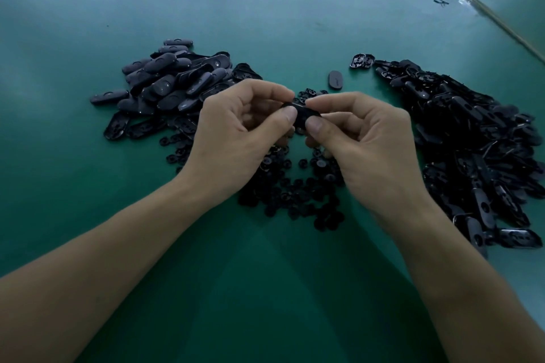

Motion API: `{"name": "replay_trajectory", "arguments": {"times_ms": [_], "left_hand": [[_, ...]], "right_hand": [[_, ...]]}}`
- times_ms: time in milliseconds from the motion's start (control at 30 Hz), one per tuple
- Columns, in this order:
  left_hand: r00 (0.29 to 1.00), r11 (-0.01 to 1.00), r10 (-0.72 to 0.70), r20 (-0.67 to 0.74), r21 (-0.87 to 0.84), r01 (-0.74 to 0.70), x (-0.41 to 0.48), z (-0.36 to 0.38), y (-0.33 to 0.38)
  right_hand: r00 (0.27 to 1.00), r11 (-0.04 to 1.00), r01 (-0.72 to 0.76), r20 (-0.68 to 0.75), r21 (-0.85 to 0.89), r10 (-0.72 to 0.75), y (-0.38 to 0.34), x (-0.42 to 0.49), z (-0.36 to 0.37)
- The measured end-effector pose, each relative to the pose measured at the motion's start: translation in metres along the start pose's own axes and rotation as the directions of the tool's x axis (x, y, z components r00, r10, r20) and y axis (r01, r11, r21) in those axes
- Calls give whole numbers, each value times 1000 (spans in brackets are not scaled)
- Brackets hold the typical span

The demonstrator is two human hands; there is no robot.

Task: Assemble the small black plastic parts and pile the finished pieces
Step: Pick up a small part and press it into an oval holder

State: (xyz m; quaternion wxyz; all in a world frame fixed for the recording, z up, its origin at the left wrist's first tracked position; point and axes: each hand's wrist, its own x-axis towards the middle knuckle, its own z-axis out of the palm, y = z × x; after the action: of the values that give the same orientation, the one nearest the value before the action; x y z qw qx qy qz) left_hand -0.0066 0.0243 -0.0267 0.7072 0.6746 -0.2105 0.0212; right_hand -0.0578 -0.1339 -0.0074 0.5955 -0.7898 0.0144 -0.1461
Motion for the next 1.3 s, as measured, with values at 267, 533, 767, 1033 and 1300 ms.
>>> {"name": "replay_trajectory", "arguments": {"times_ms": [267, 533, 767, 1033, 1300], "left_hand": [[999, 999, -16, -38, -45, 14, 2, -1, -3], [995, 995, -41, -93, -99, 32, 4, -3, -5], [995, 997, -51, -88, -54, 46, 4, -3, -5], [994, 997, -59, -88, -48, 55, 3, -3, -4], [993, 996, -77, -88, -51, 73, 2, -3, -3]], "right_hand": [[990, 933, 50, -104, -357, -93, 4, 1, -6], [992, 777, -34, 75, -629, 105, -1, -1, -18], [983, 764, -35, 118, -644, 144, 1, 1, -23], [989, 785, -53, 79, -617, 128, 5, 3, -24], [980, 775, -79, 94, -627, 176, 3, 3, -23]]}}
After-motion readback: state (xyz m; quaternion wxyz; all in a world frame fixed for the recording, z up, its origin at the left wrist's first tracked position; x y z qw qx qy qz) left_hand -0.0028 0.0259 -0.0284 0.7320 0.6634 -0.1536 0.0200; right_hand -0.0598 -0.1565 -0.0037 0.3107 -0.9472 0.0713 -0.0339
